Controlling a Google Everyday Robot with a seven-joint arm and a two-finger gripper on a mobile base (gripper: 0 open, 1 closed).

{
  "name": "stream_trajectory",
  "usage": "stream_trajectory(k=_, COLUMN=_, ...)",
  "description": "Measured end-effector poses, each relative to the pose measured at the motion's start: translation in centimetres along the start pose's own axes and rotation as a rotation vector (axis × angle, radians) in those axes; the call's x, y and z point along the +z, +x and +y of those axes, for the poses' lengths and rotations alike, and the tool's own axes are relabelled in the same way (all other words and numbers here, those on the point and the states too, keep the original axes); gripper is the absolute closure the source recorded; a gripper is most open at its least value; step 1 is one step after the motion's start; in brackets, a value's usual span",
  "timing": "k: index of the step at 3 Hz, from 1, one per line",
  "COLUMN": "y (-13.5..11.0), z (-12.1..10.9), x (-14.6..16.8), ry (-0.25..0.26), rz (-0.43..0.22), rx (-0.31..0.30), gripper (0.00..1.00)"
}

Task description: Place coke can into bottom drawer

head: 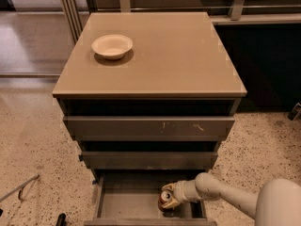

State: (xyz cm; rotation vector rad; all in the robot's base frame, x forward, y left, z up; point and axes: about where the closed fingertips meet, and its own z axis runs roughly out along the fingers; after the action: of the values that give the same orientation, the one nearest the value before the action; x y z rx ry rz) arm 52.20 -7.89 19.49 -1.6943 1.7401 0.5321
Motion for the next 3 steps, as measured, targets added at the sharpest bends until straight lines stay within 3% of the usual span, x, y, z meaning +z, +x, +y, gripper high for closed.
stream_trajectory(k=1, y=0.00, z=0.00, x=0.00, ry=0.000, rz=0.000, rx=0.000, gripper=0.27)
stream_trajectory(k=2, y=0.00, z=0.00, x=0.01, ry=0.000, rz=0.000, rx=0.000, gripper=0.04)
stream_trajectory(k=3, y=0.00, z=0.01, x=0.01, ry=0.000, rz=0.000, rx=0.000, gripper=0.00)
